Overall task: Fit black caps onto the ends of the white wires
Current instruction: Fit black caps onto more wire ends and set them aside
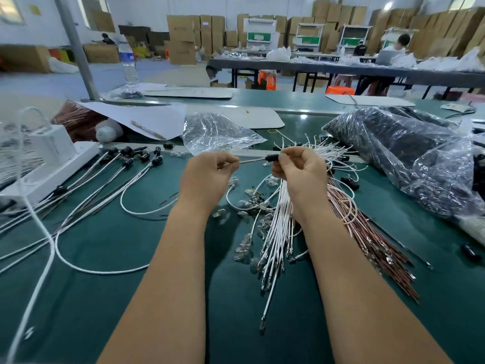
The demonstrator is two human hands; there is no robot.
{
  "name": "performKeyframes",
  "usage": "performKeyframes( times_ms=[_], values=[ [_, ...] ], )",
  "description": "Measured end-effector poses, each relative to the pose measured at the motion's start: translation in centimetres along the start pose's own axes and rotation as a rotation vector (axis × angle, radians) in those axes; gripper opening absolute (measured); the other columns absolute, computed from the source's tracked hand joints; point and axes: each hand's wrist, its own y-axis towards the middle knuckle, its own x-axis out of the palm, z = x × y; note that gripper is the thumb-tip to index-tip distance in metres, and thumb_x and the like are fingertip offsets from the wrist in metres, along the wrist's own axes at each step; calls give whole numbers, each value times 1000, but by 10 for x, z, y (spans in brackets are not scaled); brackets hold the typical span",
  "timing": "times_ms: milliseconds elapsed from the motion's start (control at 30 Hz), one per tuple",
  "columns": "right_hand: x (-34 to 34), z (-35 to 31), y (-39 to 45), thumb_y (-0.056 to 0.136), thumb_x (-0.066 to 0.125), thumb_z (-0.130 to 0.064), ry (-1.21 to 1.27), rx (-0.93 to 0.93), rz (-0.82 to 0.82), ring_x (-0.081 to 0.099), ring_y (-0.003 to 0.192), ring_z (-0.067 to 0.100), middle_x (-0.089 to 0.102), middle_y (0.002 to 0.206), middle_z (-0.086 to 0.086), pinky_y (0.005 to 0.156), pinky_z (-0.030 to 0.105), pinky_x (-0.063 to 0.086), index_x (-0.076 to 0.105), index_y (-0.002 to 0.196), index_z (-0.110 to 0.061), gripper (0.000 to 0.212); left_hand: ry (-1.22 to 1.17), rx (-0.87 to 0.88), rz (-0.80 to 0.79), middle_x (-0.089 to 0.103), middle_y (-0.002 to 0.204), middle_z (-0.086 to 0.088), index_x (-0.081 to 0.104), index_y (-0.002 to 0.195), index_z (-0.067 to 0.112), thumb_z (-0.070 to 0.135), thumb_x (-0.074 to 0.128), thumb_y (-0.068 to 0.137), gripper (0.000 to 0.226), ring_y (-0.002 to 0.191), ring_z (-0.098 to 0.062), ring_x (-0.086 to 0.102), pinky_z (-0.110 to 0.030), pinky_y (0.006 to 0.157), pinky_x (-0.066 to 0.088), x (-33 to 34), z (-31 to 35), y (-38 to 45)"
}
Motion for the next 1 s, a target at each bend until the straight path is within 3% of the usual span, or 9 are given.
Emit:
performKeyframes(
  times_ms=[133, 200, 333, 400, 500, 600, 700, 867, 1000],
  values=[
    [2, 0, 0, 93, 56, -4, -250, -64, 21, 58, 60, 1, 65, 83, 1, 51, 13, 46, 61, 96, -22, 19, 440, -104, 520, 67, 105, -2, 71, 107, 27, 23, 60, 91, 20, 102, -25, 55, -37, 85, 28, -19, -9, 2],
    [-1, 1, 0, 94, 54, -8, -395, -86, 63, 53, 52, -5, 62, 80, -5, 46, 11, 39, 63, 102, -19, 16, 520, -257, 630, 55, 126, -5, 62, 120, 30, 16, 62, 87, 36, 120, -29, 42, -46, 93, 24, -27, -17, 0],
    [-6, 0, -2, 93, 49, -9, -756, -153, 107, 57, 78, 16, 64, 92, 0, 62, 25, 38, 63, 110, -15, 22, 538, -317, 581, 28, 149, -10, 47, 133, 31, -8, 54, 70, 75, 138, -33, 21, -54, 103, 18, -23, -15, -3],
    [-10, 2, -2, 92, 50, -10, -960, -147, 100, 54, 93, 25, 59, 100, 6, 70, 28, 35, 62, 111, -10, 23, 533, -120, 559, 37, 144, -10, 54, 129, 26, -11, 50, 68, 71, 134, -32, 30, -49, 103, 21, -14, -7, -1],
    [-12, 4, -3, 94, 54, -26, -1223, -87, 25, 47, 107, 31, 55, 114, 14, 81, 36, 38, 59, 107, -5, 25, 377, 81, 247, 55, 128, -7, 59, 125, 17, -7, 50, 80, 53, 120, -27, 46, -34, 97, 32, 5, -6, 0],
    [-12, 7, -4, 93, 57, -34, -1329, -71, -24, 45, 110, 32, 52, 120, 16, 92, 39, 39, 60, 103, -4, 32, 344, -66, -9, 55, 130, -8, 54, 131, 16, 11, 47, 94, 37, 121, -26, 45, -37, 100, 37, 16, -14, -1],
    [-12, 6, -4, 92, 56, -31, -1334, -69, -40, 45, 108, 31, 51, 119, 16, 91, 39, 39, 60, 103, -4, 30, 330, -176, 2, 56, 129, -10, 55, 130, 14, 15, 42, 97, 35, 119, -29, 48, -38, 99, 39, 12, -20, -1],
    [-10, 5, -7, 91, 53, -28, -1364, -85, -63, 44, 105, 30, 50, 115, 13, 91, 40, 39, 61, 104, -6, 26, 425, -136, 188, 55, 131, -7, 61, 123, 17, -1, 47, 83, 46, 121, -29, 43, -41, 98, 38, 1, -14, -3],
    [-10, 7, -7, 89, 52, -25, -1367, -99, -71, 44, 104, 29, 50, 114, 12, 92, 39, 38, 62, 106, -8, 26, 661, -492, -6, 45, 133, -16, 54, 120, 13, 16, 54, 83, 37, 122, -35, 40, -41, 98, 35, -13, -21, -2]
  ],
)
